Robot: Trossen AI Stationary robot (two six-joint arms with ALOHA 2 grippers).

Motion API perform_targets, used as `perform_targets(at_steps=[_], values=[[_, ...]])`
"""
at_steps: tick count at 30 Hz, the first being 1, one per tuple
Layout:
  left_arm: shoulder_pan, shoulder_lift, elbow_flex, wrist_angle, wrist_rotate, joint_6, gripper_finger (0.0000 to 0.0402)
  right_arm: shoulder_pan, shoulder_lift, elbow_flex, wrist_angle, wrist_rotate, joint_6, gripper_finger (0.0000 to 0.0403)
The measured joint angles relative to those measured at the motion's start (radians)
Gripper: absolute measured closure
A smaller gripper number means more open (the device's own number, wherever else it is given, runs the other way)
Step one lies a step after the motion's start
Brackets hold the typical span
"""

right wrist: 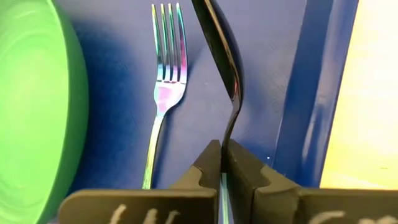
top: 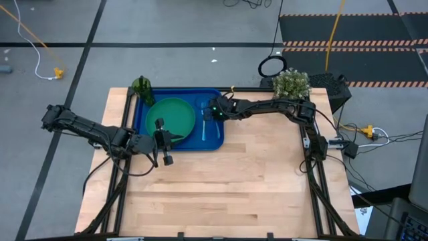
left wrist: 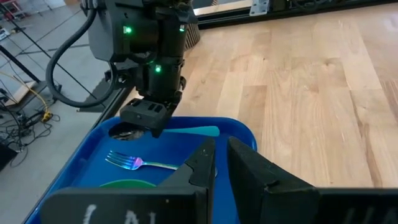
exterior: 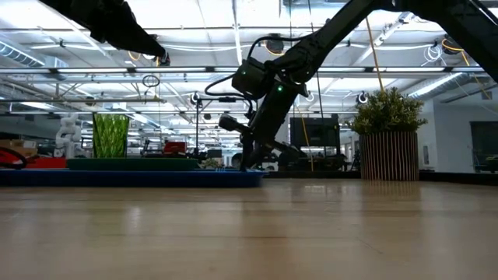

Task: Pick and place plate/cup/fork/spoon on tray
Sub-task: Put the blue spoon on the blue serving tray to the right of the blue fork

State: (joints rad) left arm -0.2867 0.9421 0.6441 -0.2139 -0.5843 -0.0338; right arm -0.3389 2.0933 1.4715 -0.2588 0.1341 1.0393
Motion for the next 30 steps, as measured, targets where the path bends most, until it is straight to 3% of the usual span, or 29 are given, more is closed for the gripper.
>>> perform_targets(at_steps=[19,25,30], values=[[0.000,0.000,0.000,0.000,0.000,0.000,0.0357,0.011,0.000,0.000,0.097,-0.031,0.016,0.0401],[0.000,0.000,0.000,0.000,0.000,0.000,0.0357,0.018,0.000,0.000,0.100,0.049,0.040,0.0401],[0.000,0.000,0.000,0.000,0.000,0.000,0.0357,0.023,0.000,0.000,0.126,0.048,0.045,0.0401]])
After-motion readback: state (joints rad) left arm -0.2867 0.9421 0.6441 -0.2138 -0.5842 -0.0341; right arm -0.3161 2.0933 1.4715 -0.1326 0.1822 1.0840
